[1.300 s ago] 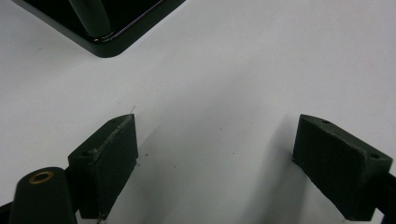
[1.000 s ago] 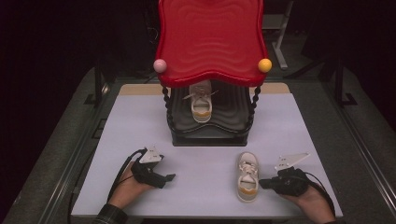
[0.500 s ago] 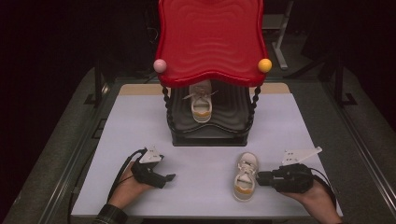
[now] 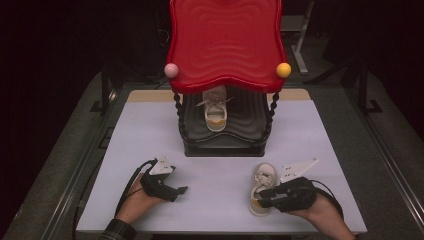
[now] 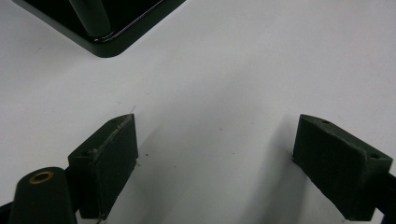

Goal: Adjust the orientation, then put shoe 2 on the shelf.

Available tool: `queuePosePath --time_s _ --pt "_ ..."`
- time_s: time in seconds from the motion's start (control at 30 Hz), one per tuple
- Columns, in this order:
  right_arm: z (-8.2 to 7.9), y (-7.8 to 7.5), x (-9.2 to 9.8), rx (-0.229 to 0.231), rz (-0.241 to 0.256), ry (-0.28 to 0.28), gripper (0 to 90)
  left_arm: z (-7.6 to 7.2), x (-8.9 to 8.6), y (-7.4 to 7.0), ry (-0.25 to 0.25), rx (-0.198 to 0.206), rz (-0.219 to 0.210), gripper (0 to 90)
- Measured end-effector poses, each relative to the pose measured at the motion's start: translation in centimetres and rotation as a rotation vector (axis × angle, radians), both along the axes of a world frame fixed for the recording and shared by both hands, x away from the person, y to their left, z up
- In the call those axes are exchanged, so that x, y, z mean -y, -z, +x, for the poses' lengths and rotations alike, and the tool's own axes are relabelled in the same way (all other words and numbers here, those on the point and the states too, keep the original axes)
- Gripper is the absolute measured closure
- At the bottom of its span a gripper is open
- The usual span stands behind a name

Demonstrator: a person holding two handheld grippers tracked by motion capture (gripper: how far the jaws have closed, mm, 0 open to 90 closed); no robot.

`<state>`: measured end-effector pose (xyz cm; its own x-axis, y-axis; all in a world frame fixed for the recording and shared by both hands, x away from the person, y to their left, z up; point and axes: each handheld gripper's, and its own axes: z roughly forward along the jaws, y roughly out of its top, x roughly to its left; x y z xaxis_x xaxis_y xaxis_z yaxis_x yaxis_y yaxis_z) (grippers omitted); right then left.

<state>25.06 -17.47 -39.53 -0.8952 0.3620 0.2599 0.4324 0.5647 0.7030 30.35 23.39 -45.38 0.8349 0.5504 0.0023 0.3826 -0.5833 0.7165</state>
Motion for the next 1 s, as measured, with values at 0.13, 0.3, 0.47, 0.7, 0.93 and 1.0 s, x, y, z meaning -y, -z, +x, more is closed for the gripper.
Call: queuePosePath --time_s 0.13,0.3,0.47,0.7,0.93,1.0 --pt "0.1 0.8 -0.6 -0.017 -0.031 -0.027 67.4 0.0 0.0 0.0 -0.001 0.0 -0.001 13.1" --pt "0.3 1.6 -0.9 -0.025 -0.052 -0.048 68.8 0.0 0.0 0.0 0.0 0.002 0.0 13.1" --pt "0.3 1.5 -1.0 -0.02 -0.053 -0.072 74.5 0.0 0.0 0.0 0.0 0.001 0.0 13.1" --pt "0.2 1.2 -1.5 0.005 -0.078 -0.085 77.1 0.0 0.0 0.0 0.0 0.0 0.0 13.1" --pt "0.0 0.2 -2.1 0.041 -0.066 -0.109 77.1 0.0 0.0 0.0 -0.001 0.0 0.0 13.1" --pt "-0.1 -0.1 -2.4 0.054 -0.068 -0.115 77.1 0.0 0.0 0.0 0.0 0.0 0.0 13.1"
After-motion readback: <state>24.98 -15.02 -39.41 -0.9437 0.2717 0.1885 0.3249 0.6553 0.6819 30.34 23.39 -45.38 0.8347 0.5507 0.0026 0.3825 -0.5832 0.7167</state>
